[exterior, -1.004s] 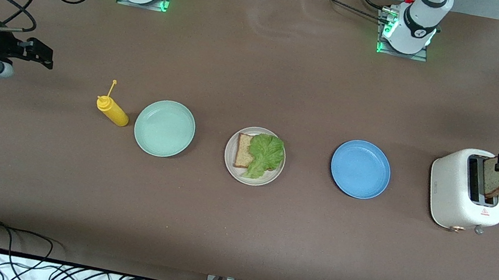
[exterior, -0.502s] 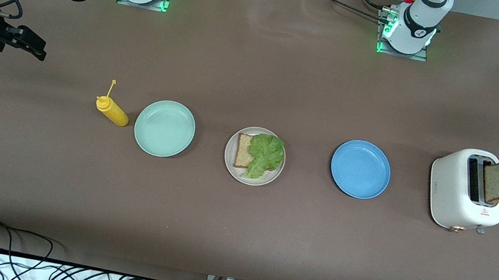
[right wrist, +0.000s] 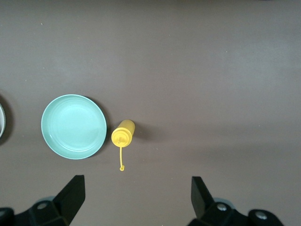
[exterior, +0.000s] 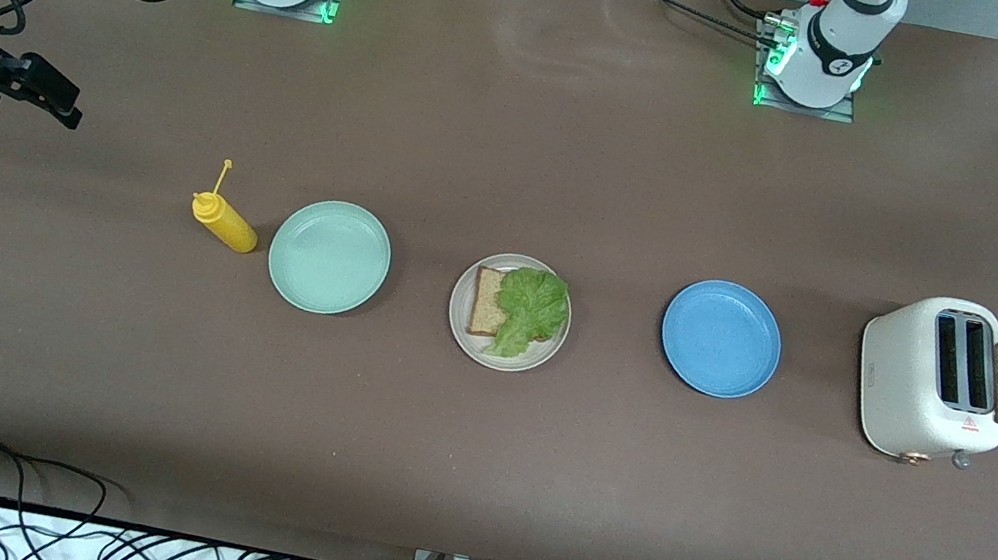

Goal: Make sandwich on beige plate with both arms
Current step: 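Carry the bread slice with the left gripper over the beige plate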

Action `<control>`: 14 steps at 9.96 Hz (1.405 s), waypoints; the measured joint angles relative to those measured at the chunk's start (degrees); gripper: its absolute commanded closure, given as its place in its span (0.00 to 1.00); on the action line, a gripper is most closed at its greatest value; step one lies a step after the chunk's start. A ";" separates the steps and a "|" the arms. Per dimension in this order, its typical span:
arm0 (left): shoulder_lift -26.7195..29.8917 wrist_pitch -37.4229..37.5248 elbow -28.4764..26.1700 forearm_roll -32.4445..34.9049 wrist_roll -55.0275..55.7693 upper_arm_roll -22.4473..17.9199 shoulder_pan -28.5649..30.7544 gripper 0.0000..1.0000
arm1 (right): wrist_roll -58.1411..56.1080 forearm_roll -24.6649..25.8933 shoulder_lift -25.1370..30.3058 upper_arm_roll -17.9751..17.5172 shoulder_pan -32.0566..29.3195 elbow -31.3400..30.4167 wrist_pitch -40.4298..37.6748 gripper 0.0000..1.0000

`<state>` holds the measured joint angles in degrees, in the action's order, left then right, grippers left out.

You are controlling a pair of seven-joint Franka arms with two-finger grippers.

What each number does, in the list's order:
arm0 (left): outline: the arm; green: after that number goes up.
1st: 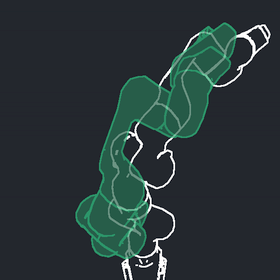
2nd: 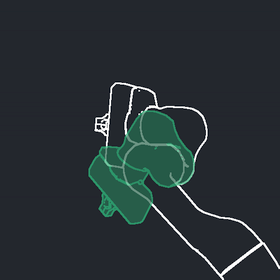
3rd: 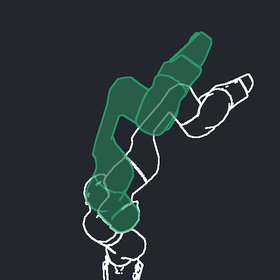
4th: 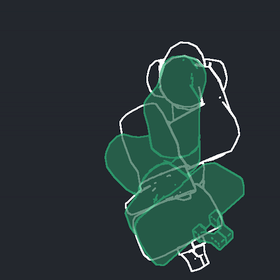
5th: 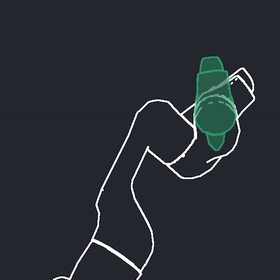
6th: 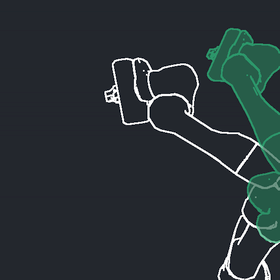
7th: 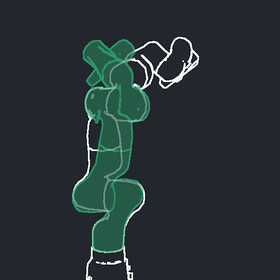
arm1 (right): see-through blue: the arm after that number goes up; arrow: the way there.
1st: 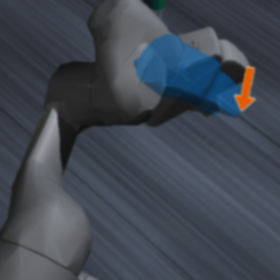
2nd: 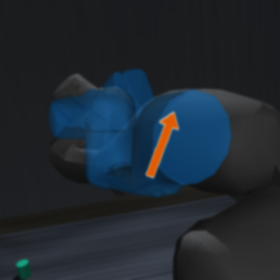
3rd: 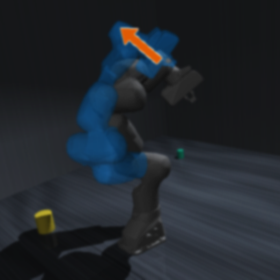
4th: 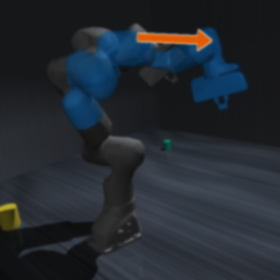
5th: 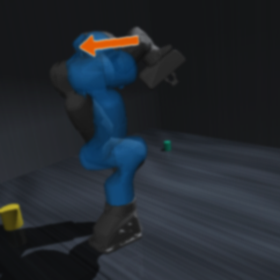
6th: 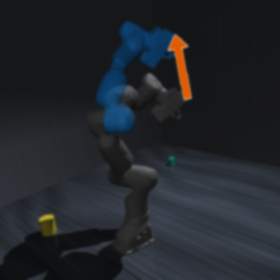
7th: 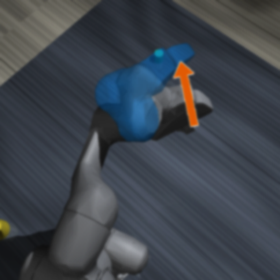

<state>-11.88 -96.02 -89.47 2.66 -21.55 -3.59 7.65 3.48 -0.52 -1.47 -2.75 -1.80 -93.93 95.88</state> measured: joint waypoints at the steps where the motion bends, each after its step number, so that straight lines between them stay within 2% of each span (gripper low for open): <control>1: -0.19 2.09 0.05 -3.55 0.07 0.04 -1.75 1.00 | 0.03 -0.05 0.62 0.15 0.01 0.05 -1.40 0.00; 4: -2.54 7.27 0.02 -20.51 4.68 0.06 -6.23 1.00 | -0.16 -0.07 1.24 3.35 1.67 0.04 -3.14 0.00; 7: -7.61 8.10 -0.06 -38.51 8.29 0.13 -10.07 1.00 | -0.22 -0.07 1.20 4.07 2.30 0.04 -3.48 0.00; 11: -12.12 7.79 -0.08 -51.58 8.88 0.16 -13.39 1.00 | -0.22 -0.07 1.12 4.28 2.55 0.03 -4.00 0.00; 14: -14.51 -2.18 -2.12 -57.84 10.86 0.23 -19.14 1.00 | -0.22 -0.08 1.10 4.32 2.67 0.03 -4.06 0.00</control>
<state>-26.39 -98.21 -91.60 -55.18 -10.68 -3.36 -11.49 3.26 -0.59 -0.37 1.57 0.86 -93.90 91.81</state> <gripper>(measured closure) 0.912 0.000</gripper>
